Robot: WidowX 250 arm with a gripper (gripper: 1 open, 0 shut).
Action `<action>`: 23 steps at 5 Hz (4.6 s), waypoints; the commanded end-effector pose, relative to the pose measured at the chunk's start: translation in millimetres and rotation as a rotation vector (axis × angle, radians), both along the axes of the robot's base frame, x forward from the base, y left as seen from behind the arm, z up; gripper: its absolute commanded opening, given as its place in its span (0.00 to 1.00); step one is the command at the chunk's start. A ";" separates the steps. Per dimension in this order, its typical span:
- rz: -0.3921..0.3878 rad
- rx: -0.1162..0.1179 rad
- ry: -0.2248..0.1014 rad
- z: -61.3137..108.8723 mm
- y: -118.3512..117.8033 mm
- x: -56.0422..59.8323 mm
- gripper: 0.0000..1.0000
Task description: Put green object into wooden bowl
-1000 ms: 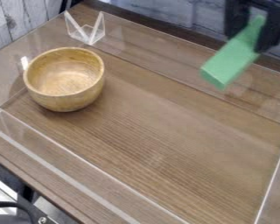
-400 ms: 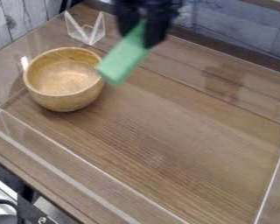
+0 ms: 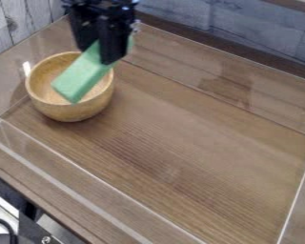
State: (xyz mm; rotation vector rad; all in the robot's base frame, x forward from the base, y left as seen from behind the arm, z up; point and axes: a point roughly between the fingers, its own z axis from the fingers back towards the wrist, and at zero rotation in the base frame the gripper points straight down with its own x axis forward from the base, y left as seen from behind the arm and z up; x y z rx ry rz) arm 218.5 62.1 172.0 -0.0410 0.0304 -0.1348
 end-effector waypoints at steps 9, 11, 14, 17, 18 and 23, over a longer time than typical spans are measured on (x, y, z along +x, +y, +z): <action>0.085 0.031 -0.168 -39.8 44.1 71.9 0.00; 0.019 0.021 -0.181 -40.7 28.1 80.1 0.00; -0.033 0.025 -0.186 -48.8 29.6 68.5 0.00; 0.081 0.047 -0.162 -62.7 85.1 60.5 0.00; 0.094 0.040 -0.152 -64.0 92.6 62.7 0.00; 0.188 -0.027 -0.162 -29.1 86.9 46.9 0.00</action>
